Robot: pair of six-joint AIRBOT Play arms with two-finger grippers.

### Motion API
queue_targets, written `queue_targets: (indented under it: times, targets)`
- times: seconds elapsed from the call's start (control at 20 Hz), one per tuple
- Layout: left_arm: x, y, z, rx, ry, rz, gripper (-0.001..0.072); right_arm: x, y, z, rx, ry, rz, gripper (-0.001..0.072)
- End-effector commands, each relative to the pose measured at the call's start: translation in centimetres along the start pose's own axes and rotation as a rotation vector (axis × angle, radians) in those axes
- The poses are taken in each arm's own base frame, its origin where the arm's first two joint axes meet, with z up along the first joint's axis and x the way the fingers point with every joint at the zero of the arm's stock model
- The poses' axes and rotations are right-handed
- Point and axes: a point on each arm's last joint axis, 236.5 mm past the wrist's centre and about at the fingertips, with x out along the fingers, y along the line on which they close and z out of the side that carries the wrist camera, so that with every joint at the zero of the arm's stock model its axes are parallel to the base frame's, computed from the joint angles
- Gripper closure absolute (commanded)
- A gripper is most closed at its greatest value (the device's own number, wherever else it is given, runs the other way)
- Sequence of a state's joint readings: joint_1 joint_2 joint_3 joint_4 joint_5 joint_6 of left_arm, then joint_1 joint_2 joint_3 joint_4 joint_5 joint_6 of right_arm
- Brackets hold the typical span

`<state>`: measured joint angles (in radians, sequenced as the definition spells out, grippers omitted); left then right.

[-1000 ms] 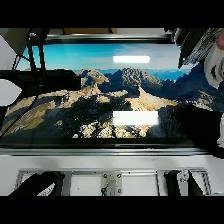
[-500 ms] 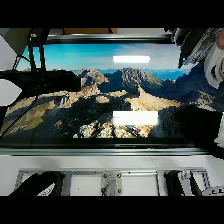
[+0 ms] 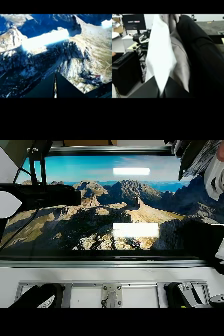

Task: Fold the clothes and pants, and hang the long-sleeved shirts on hangers.

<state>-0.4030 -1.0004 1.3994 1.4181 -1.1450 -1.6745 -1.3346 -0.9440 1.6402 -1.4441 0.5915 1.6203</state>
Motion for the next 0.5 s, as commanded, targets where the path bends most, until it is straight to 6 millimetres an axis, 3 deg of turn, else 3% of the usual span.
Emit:
queue_targets:
  times: [0.0, 0.05, 0.1, 0.15, 0.2, 0.35, 0.45]
  targets:
    - [0.0, -0.1, -0.5, 0.000, 0.021, -0.003, 0.0692, 0.5, -0.2, -1.5, 0.006, 0.054, -0.005, 0.0691]
    - [0.0, -0.1, -0.5, 0.000, 0.021, -0.003, 0.0692, 0.5, 0.0, -1.4, 0.017, 0.048, 0.003, 0.0675]
    - [0.0, -0.1, -0.5, 0.000, 0.021, -0.003, 0.0692, 0.4, 0.2, -1.0, 0.030, 0.037, 0.013, 0.0531]
    - [0.0, -0.1, -0.5, 0.000, 0.021, -0.003, 0.0692, 0.0, 0.6, -0.3, 0.045, 0.012, 0.027, 0.0335]
    - [0.0, -0.1, -0.5, 0.000, 0.021, -0.003, 0.0692, -0.6, 1.1, 0.8, 0.066, -0.019, 0.044, 0.0276]
    - [0.0, -0.1, -0.5, 0.000, 0.021, -0.002, 0.0692, -3.7, 3.1, 5.5, 0.167, -0.165, 0.129, 0.0275]
    - [0.0, -0.1, -0.5, 0.000, 0.020, -0.002, 0.0692, -6.0, 5.6, 8.1, 0.291, -0.240, 0.237, 0.0276]
